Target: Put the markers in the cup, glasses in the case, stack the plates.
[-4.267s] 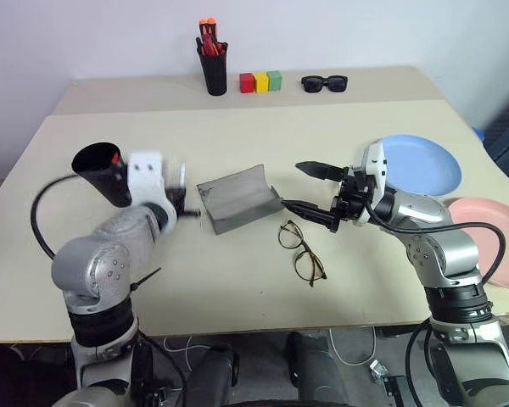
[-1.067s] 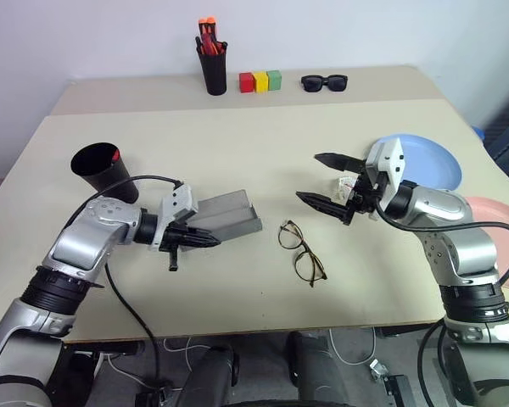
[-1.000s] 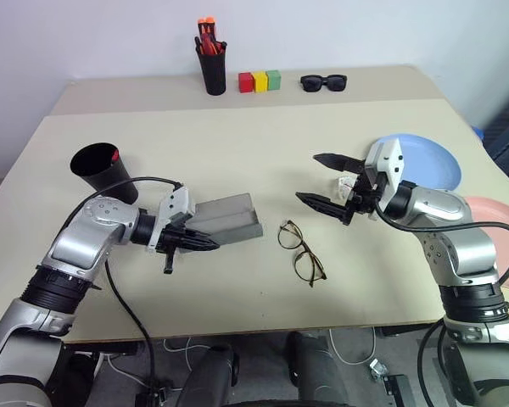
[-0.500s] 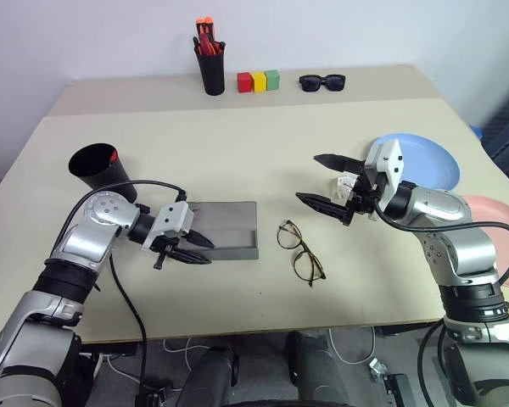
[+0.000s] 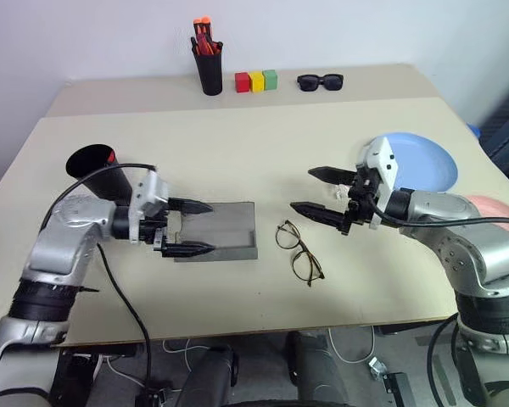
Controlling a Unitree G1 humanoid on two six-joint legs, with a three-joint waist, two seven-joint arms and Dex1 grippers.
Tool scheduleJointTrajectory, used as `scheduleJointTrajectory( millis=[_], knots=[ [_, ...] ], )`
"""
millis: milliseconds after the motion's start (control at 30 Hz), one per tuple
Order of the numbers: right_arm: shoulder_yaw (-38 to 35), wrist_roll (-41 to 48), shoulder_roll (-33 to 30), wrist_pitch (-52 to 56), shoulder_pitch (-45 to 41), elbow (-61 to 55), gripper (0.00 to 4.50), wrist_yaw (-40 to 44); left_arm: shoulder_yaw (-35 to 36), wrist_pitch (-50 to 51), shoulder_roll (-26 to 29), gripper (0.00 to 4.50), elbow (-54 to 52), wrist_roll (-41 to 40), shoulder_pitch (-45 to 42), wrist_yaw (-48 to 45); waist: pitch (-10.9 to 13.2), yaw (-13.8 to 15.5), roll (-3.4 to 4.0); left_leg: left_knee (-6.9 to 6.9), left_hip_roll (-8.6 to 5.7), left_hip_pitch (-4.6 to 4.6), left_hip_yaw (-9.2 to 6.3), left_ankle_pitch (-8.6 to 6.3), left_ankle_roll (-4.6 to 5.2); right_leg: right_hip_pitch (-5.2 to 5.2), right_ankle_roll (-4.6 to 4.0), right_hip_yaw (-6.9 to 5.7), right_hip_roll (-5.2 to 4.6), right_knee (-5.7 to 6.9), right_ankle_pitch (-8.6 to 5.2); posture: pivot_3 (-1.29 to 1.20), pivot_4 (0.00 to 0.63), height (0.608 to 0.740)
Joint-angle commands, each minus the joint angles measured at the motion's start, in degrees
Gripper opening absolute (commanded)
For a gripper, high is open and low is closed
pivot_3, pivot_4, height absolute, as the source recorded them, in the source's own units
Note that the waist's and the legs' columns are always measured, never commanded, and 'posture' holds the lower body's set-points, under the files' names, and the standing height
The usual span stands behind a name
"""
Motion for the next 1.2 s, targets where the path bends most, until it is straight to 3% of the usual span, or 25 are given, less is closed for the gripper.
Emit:
scheduleJointTrajectory(
  millis=[33, 167, 433, 833, 933, 1067, 1200],
  knots=[
    [1.1, -0.4, -0.7, 12.2, 1.2, -6.7, 4.5, -9.6, 6.6, 4.5, 1.3, 4.47, -6.5, -5.9, 4.1, 3.2, 0.0, 0.1, -0.01, 0.0, 0.0, 0.0, 0.01, 0.0, 0.0, 0.0, 0.0, 0.0, 0.0, -0.02, 0.0, 0.0, 0.15, 0.74],
    [-1.4, -2.2, 1.7, 24.7, 0.4, -7.6, 4.5, -19.4, 10.5, 6.2, 2.5, 4.47, -10.3, -9.0, 8.2, 4.4, 0.0, 0.4, -0.01, 0.12, -0.02, -0.05, 0.04, 0.0, 0.0, 0.02, 0.0, 0.0, -0.02, -0.03, 0.0, 0.0, 0.15, 0.74],
    [-5.3, 2.1, 6.0, 41.2, -2.9, -11.1, 4.5, -21.0, 11.5, 6.9, 2.6, 4.47, -13.7, -11.1, 9.7, 6.7, 0.0, 0.2, -0.01, 0.09, 0.0, -0.02, 0.09, 0.0, 0.01, 0.04, -0.01, -0.01, 0.0, -0.05, 0.0, 0.0, 0.15, 0.74],
    [-0.9, 3.0, 10.9, 42.4, 2.3, -10.8, 4.5, -26.3, 12.0, 3.8, 2.5, 4.47, -15.0, -10.9, 13.6, 6.6, 0.0, 0.1, -0.01, 0.07, 0.01, -0.02, 0.13, -0.01, 0.02, 0.04, -0.01, 0.0, 0.01, -0.09, 0.0, 0.0, 0.15, 0.74],
    [-1.1, 2.6, 11.7, 42.4, 2.1, -9.4, 3.68, -27.0, 12.2, 2.6, 2.6, 4.5, -14.6, -10.8, 14.5, 6.3, 0.0, 0.1, 0.0, 0.06, 0.02, 0.0, 0.13, -0.01, 0.02, 0.04, -0.01, 0.0, 0.02, -0.09, 0.0, 0.0, 0.15, 0.74],
    [-1.2, 2.8, 12.4, 42.4, 1.6, -8.6, 1.66, -27.5, 12.6, 1.4, 2.9, 4.5, -13.5, -10.7, 15.3, 5.8, 0.0, 0.1, 0.0, 0.05, 0.02, -0.01, 0.13, -0.01, 0.02, 0.04, -0.01, 0.0, 0.02, -0.11, 0.0, 0.0, 0.15, 0.74],
    [-0.6, 3.0, 12.1, 42.4, 1.5, -8.7, 1.66, -27.5, 12.6, -0.2, 2.9, 4.5, -12.5, -10.1, 16.0, 5.3, 0.0, 0.1, 0.0, 0.05, 0.02, -0.01, 0.13, -0.01, 0.02, 0.04, 0.0, 0.0, 0.02, -0.12, 0.0, 0.0, 0.15, 0.74]
  ],
)
